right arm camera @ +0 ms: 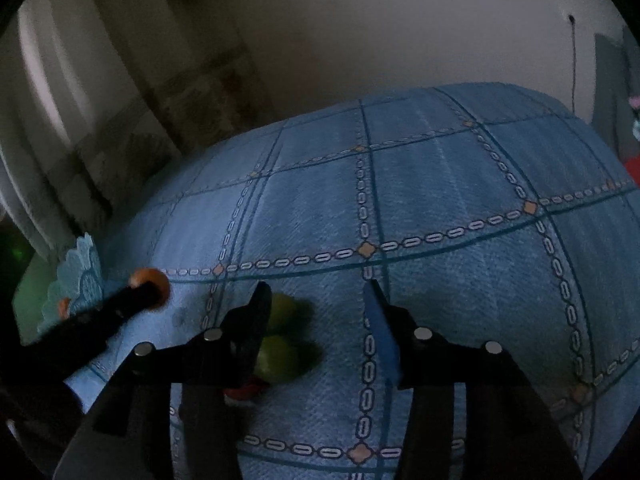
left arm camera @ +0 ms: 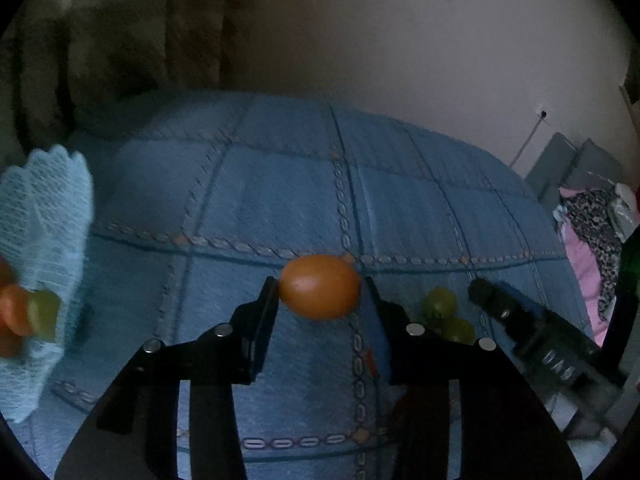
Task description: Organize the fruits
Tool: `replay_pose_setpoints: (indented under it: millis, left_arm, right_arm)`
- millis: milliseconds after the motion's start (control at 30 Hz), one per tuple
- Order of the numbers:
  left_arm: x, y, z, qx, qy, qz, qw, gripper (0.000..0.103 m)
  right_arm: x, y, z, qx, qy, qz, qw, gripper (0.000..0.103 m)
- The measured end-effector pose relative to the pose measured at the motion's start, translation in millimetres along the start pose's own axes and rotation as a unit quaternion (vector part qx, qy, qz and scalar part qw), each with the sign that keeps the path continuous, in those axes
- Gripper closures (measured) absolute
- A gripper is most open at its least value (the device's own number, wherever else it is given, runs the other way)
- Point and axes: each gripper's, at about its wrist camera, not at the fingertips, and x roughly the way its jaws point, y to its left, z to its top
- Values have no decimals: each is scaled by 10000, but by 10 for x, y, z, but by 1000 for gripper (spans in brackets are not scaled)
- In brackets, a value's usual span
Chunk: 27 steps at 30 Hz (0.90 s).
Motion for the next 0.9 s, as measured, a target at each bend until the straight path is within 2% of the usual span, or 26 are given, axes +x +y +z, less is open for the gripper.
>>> replay_pose_setpoints:
  millis: [300,500,600,667,900]
  left_arm:
    - [-213,13,44,29,-297,176,9994,60]
    - [-233,9,72,-40,-330,204,9992,60]
    - [-213,7,69,-59,-317,229,9992,60]
    - [-201,8,70,-79,-308,240,9992,60]
    - [-246,41,70,-102,-384,302,9988,60]
  right_arm:
    - [214,308,-45,-627,261,-32,9977,53]
    - [365,512,-108,-1134,391,-309,9923,51]
    - [384,555,-122,-1212,381,-440,9909,59]
    - [390,567,-119,-1195,371,-434,9912,70]
    - [304,507,-100,-1013,231,-301,9941,73]
